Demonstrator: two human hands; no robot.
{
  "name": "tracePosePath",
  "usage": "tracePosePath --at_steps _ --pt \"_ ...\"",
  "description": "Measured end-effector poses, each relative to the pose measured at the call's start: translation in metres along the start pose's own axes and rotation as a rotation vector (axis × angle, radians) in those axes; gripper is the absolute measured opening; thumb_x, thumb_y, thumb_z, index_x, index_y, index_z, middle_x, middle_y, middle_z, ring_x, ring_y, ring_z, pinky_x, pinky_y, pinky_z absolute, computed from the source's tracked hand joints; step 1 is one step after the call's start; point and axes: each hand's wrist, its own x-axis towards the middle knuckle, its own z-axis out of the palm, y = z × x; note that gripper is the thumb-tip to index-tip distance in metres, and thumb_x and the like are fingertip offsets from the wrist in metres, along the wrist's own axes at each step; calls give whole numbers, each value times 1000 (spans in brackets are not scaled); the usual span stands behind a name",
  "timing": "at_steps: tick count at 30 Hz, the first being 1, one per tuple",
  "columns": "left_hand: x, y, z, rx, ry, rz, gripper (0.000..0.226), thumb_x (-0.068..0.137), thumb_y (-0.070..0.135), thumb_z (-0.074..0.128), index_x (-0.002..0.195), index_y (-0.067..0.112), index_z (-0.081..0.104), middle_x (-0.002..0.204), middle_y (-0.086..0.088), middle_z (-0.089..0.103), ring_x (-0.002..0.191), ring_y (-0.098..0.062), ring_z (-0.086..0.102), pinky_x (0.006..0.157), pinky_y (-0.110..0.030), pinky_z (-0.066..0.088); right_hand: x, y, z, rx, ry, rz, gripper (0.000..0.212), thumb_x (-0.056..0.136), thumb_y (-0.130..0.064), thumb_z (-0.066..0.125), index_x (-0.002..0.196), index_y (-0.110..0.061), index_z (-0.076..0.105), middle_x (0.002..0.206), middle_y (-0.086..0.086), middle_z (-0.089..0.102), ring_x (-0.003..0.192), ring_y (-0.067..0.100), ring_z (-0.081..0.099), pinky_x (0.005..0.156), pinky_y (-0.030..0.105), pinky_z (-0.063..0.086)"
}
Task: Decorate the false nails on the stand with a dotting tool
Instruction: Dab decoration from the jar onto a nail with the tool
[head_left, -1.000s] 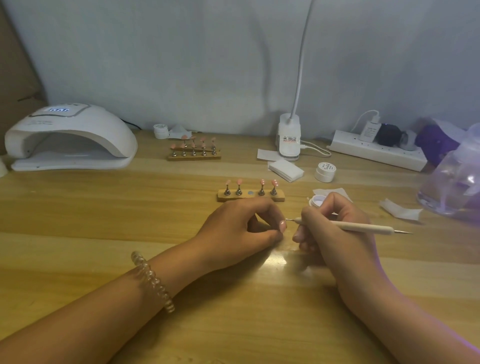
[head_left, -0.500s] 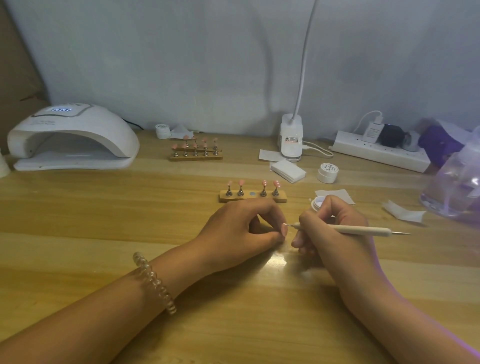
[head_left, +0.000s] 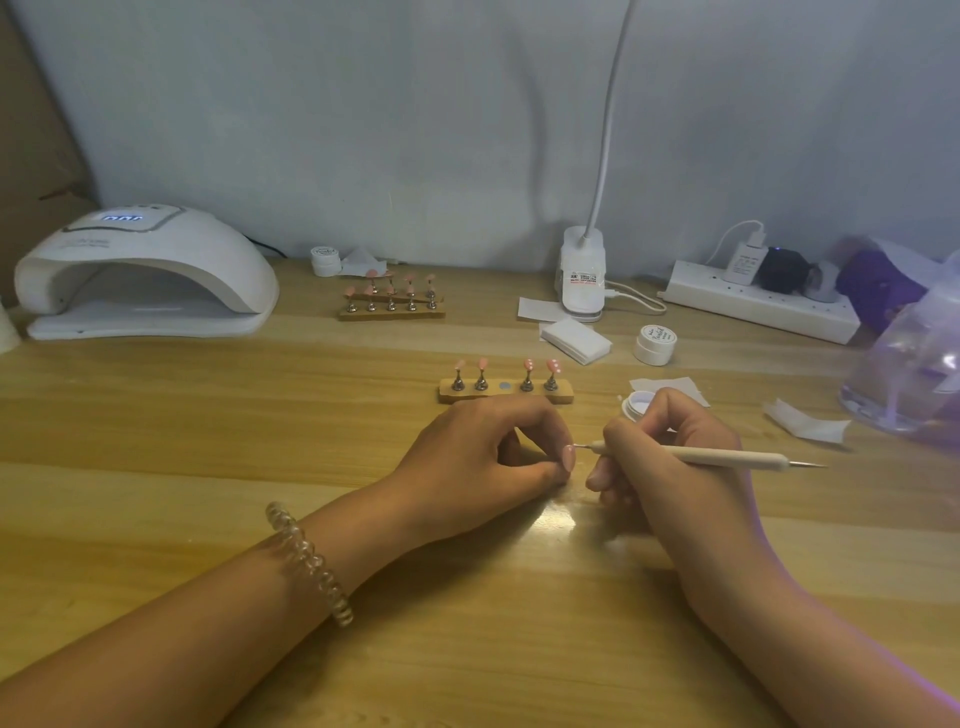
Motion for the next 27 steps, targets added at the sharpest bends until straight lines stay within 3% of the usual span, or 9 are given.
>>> tracePosePath --at_steps 27 --pt "0 1 -1 8 -7 1 15 83 14 75 84 27 68 88 16 70 65 -16 60 65 -38 49 1 4 1 -3 -1 -16 18 77 -5 60 67 -11 45 55 15 66 42 14 55 40 25 45"
